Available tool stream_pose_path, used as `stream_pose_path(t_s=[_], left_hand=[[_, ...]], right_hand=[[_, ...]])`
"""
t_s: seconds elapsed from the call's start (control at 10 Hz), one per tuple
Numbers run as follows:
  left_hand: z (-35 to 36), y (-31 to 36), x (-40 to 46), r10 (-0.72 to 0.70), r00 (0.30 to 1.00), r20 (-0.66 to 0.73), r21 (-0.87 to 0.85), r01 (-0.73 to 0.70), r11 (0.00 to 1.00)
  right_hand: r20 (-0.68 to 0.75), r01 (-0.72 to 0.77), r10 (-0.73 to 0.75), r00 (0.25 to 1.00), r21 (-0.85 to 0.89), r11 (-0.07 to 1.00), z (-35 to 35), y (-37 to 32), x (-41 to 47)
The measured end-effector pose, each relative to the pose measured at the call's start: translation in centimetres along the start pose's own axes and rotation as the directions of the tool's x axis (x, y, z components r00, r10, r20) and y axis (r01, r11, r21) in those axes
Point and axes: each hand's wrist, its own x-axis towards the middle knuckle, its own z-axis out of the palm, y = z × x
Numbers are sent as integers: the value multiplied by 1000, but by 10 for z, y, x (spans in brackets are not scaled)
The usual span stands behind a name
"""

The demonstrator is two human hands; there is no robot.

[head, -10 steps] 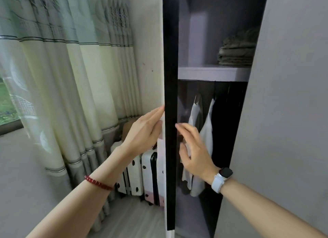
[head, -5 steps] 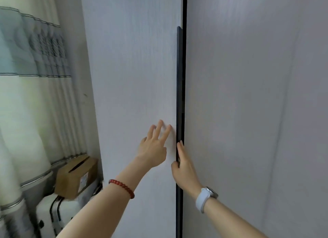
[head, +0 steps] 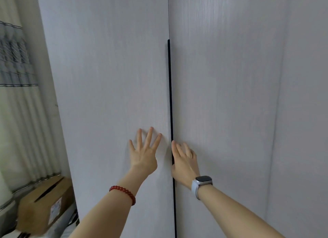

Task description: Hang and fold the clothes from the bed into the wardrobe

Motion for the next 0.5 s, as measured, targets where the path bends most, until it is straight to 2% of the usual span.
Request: stream_pose_path(t_s=[0.1,0.2,0.3,0.4,0.5], left_hand=[[8,-3,10,22,1000,-15,9,-22,1000],[12,-2,17,31,1000,-1,1,-31,1000],[19,0,22,23,1000,-19,26,-22,999],[23,2,22,25,999,-43,29,-24,999],[22,8,22,-26,998,-48,6,26,1000]], right_hand=[[-22,-52,49,999,-196,979,9,5,9],[-28,-39,32,999,-298,954,6,7,18],[58,-6,24,998,-286,958,0,11,18],[48,-4,13,999,-189,982,-1,14,15],[-34,-25,27,999,56,998,-28,13,27]])
